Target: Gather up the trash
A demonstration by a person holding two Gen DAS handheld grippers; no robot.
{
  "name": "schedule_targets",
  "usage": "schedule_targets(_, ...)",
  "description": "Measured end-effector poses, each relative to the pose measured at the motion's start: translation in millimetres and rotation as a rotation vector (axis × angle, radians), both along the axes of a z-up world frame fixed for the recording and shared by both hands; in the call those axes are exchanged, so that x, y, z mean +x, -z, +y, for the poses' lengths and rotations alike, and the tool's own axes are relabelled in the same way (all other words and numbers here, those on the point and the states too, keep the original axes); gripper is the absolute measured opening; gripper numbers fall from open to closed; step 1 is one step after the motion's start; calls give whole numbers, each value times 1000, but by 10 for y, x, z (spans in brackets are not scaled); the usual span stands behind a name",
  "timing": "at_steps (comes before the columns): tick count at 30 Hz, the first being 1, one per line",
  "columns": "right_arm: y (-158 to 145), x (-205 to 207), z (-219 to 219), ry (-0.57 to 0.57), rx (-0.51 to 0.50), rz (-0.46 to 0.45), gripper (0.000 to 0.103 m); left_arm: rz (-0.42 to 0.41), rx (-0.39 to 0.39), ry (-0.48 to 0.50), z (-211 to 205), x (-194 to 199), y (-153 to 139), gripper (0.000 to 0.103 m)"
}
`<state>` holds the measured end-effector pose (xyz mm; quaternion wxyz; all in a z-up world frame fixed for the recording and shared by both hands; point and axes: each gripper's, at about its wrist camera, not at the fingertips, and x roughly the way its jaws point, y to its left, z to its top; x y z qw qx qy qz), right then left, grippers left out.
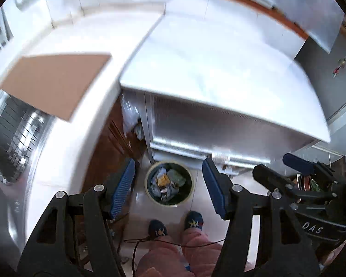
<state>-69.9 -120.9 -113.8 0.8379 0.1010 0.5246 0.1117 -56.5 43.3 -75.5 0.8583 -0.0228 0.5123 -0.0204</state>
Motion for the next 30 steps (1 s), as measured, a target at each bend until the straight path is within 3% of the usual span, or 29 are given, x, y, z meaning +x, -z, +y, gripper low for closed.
schedule_targets(11,-1453,-168,-25,-9,-1,-182,86,-100,-9,-34,30,-182,-942,58)
schedule_targets(17,-2015,-332,5,-16,-28,-281,86,-160,12,-35,-43,-225,-1204,58)
schedule_targets(24,-2273,-609,144,-14,-75,-360,88,-208,45,-39,-105,-330,-1345,58)
schedule_targets(30,-2154,-626,179,9,-82,-375,89,-224,61,-24,-104,-327,-1364,58)
